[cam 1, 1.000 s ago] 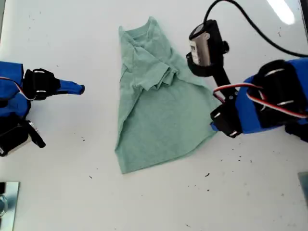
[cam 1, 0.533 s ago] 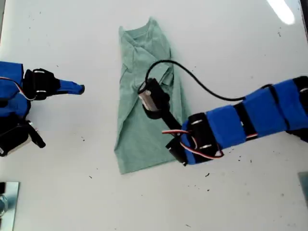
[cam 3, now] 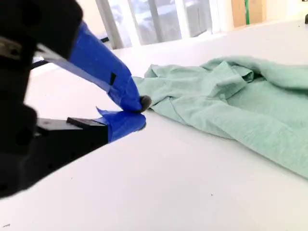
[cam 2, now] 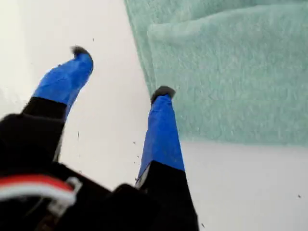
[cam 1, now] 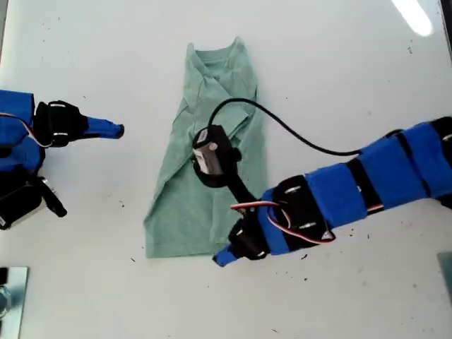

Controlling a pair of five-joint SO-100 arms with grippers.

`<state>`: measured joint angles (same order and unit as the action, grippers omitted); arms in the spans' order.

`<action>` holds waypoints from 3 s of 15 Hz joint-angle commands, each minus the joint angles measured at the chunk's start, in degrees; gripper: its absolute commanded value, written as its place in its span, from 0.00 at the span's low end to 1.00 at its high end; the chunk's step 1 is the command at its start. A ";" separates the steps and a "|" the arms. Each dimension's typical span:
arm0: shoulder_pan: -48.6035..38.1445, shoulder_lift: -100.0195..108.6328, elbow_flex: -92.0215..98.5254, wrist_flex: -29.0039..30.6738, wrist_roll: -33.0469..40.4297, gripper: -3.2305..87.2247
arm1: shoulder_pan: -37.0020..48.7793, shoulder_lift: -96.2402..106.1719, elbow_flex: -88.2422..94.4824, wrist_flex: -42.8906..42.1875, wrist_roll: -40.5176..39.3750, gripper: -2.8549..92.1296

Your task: Fold t shirt

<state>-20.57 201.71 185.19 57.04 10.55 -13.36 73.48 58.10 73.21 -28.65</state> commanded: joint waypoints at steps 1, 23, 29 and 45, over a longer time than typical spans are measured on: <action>0.35 0.53 0.53 0.00 0.53 0.03 | 1.41 13.80 -2.99 6.15 -2.81 0.30; 27.60 -76.82 -95.45 34.37 -14.94 0.03 | 35.33 75.23 104.68 -19.07 -10.72 0.06; 31.99 -84.46 -96.33 34.54 -14.94 0.34 | 35.33 75.41 104.77 -18.98 -10.63 0.06; 38.14 -106.79 -66.09 -5.36 -23.03 0.04 | 34.28 75.94 105.12 -18.98 -10.20 0.06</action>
<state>16.79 95.62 120.41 53.44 -12.39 21.36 149.77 162.77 55.72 -38.94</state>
